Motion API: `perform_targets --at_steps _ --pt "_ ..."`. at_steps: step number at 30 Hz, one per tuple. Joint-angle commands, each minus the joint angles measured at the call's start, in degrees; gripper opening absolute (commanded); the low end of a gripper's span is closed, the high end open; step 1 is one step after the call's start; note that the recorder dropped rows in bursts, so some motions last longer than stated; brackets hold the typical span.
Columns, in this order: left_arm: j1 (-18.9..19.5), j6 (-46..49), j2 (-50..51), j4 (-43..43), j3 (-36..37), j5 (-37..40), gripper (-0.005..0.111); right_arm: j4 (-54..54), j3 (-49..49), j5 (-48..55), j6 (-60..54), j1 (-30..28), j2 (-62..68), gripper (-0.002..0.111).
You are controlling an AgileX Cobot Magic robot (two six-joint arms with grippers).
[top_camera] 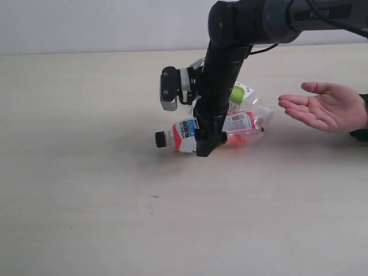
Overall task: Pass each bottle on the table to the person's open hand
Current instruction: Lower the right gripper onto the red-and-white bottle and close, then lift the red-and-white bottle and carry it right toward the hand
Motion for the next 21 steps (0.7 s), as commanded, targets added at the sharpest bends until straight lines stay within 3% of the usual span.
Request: perform_targets --at_steps 1,21 --pt "0.16 0.11 -0.5 -0.17 0.19 -0.88 0.001 0.28 -0.01 -0.46 -0.98 0.12 0.02 0.095" --pt "0.16 0.11 -0.5 -0.17 0.19 -0.88 0.001 0.94 -0.01 -1.23 -0.86 0.12 0.12 0.095"
